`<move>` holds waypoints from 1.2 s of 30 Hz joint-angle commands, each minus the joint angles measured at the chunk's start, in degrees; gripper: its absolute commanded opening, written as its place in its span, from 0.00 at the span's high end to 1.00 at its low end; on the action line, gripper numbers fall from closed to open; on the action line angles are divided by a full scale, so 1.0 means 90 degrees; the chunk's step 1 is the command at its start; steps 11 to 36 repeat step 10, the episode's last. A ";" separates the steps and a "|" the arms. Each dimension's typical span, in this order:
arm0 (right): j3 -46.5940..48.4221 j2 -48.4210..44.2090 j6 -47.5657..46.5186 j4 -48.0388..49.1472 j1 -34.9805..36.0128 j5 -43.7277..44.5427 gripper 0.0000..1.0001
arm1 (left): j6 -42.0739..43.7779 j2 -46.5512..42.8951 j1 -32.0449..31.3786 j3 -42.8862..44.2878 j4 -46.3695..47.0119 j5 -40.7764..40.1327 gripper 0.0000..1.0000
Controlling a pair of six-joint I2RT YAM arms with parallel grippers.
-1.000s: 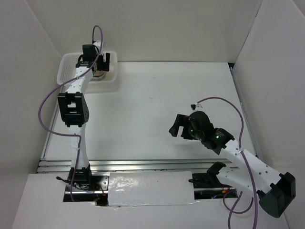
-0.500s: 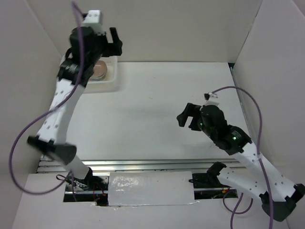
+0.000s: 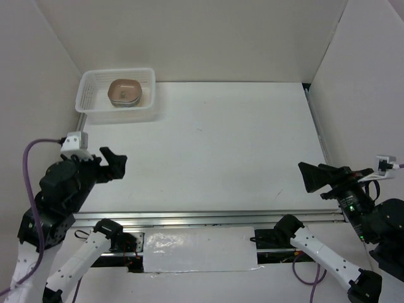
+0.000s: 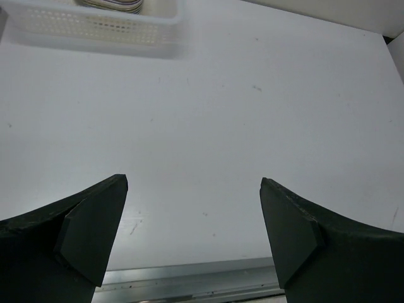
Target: Place the plates into the plastic bin on the countertop
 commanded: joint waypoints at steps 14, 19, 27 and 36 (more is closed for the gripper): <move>-0.0208 -0.0547 -0.0018 -0.1123 0.0048 -0.0072 0.00 | -0.0238 -0.1251 -0.0106 -0.0075 -0.0907 -0.0462 0.01; -0.0208 -0.0547 -0.0018 -0.1123 0.0048 -0.0072 0.00 | -0.0238 -0.1251 -0.0106 -0.0075 -0.0907 -0.0462 0.01; -0.0208 -0.0547 -0.0018 -0.1123 0.0048 -0.0072 0.00 | -0.0238 -0.1251 -0.0106 -0.0075 -0.0907 -0.0462 0.01; -0.0208 -0.0547 -0.0018 -0.1123 0.0048 -0.0072 0.00 | -0.0238 -0.1251 -0.0106 -0.0075 -0.0907 -0.0462 0.01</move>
